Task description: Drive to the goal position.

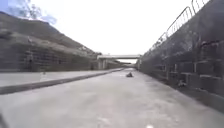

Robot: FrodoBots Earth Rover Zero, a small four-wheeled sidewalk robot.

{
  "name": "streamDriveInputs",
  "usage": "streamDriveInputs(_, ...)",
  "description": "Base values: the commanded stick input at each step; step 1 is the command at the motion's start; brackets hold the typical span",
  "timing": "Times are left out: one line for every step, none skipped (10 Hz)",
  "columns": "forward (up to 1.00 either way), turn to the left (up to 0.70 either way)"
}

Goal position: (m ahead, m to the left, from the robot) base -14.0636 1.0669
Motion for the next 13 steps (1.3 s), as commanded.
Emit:
streamDriveInputs(0.7,0.22)
streamDriveInputs(0.7,0.0)
streamDriveInputs(0.7,0.0)
streamDriveInputs(0.0,0.0)
streamDriveInputs(0.0,0.0)
streamDriveInputs(0.0,0.0)
streamDriveInputs(0.0,0.0)
streamDriveInputs(0.16,0.0)
streamDriveInputs(0.53,0.0)
streamDriveInputs(0.7,0.0)
streamDriveInputs(0.7,0.0)
streamDriveInputs(0.7,0.0)
streamDriveInputs(0.7,0.0)
